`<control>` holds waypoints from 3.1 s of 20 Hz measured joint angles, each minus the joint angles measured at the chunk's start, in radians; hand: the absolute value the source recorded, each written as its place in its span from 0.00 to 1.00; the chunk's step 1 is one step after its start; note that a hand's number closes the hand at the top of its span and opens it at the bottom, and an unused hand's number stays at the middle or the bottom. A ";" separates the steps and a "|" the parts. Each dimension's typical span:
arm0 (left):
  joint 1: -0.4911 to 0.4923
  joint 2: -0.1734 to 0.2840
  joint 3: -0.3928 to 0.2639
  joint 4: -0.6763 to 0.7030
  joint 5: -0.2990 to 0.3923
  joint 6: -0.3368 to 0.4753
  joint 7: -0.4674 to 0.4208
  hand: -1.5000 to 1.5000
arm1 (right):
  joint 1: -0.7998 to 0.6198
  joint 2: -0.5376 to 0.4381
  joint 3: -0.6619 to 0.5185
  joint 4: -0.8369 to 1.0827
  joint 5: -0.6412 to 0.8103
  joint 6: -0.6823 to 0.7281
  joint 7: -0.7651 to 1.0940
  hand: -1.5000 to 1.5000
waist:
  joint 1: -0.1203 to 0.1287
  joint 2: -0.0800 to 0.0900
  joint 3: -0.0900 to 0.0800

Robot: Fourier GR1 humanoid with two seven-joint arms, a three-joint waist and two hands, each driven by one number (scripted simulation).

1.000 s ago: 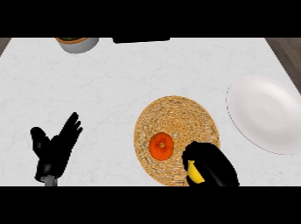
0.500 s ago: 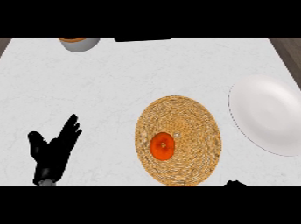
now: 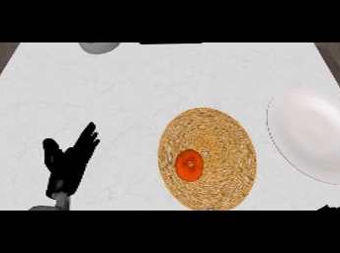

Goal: Pick the lemon from the placemat and place it in the plate

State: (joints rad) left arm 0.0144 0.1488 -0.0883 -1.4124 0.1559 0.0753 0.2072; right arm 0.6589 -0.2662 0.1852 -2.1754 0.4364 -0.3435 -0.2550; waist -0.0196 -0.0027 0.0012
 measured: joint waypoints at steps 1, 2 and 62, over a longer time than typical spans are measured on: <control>0.014 -0.005 -0.007 -0.005 -0.005 -0.001 -0.011 0.50 | -0.032 0.003 -0.038 0.025 -0.037 -0.001 0.000 1.00 | 0.005 0.001 0.000; 0.019 -0.014 -0.017 -0.007 -0.013 0.004 -0.017 0.50 | -0.058 -0.010 -0.091 0.054 -0.085 0.008 -0.016 1.00 | 0.008 0.001 0.000; 0.009 -0.044 -0.002 -0.037 -0.047 -0.021 0.022 0.50 | -1.040 -0.570 -0.629 1.941 -0.330 0.774 -0.606 0.00 | 0.034 0.011 0.004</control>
State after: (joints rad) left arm 0.0230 0.1047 -0.0902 -1.4496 0.1087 0.0546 0.2290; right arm -0.3815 -0.8359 -0.4441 -0.2344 0.1066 0.4308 -0.8609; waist 0.0142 0.0085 0.0056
